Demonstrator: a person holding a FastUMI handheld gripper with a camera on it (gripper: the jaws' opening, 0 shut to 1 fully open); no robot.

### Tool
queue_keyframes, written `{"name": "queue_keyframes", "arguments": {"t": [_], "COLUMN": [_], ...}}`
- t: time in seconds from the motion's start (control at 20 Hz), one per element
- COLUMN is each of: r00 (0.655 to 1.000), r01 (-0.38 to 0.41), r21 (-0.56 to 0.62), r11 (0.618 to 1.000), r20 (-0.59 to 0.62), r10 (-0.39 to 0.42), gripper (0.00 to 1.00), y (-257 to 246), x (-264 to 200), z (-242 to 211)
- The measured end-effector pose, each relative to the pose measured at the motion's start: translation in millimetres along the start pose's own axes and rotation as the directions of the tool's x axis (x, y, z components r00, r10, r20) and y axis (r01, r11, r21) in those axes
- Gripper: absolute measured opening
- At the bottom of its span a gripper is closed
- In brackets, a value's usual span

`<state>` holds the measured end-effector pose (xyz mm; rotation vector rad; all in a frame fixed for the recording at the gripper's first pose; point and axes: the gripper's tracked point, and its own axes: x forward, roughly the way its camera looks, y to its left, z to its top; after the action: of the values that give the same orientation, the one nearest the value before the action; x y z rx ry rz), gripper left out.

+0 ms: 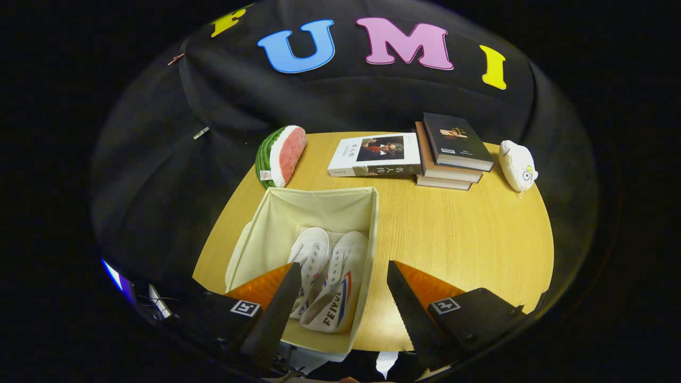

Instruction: Open the storage box then place both shoes into the box .Put the left shoe in first, then the right shoe, with the right side of both shoes facing outward in a uniform manner.

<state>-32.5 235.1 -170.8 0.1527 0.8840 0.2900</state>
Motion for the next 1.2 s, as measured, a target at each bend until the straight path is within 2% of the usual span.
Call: {"name": "queue_keyframes", "arguments": {"t": [0.15,0.35,0.6,0.7,0.85,0.95,1.05,1.2], "r00": [0.998,0.986,0.946,0.916,0.846,0.798,0.765,0.708], "r01": [0.043,0.142,0.227,0.268,0.335,0.359,0.371,0.352], "r21": [0.0,0.013,0.086,0.105,0.115,0.11,0.111,0.127], "r11": [0.999,0.99,0.97,0.958,0.935,0.927,0.922,0.927], "r20": [0.04,0.087,0.217,0.281,0.401,0.479,0.527,0.612], "r10": [-0.043,-0.143,-0.241,-0.287,-0.353,-0.366,-0.371,-0.353], "gripper": [0.99,1.0,1.0,0.99,0.99,0.99,0.99,0.99], "y": [-35,-101,-167,-189,-216,-222,-224,-217], "x": [-4,-15,-46,-63,-95,-116,-137,-162], "z": [6,12,34,46,68,83,92,109]}}
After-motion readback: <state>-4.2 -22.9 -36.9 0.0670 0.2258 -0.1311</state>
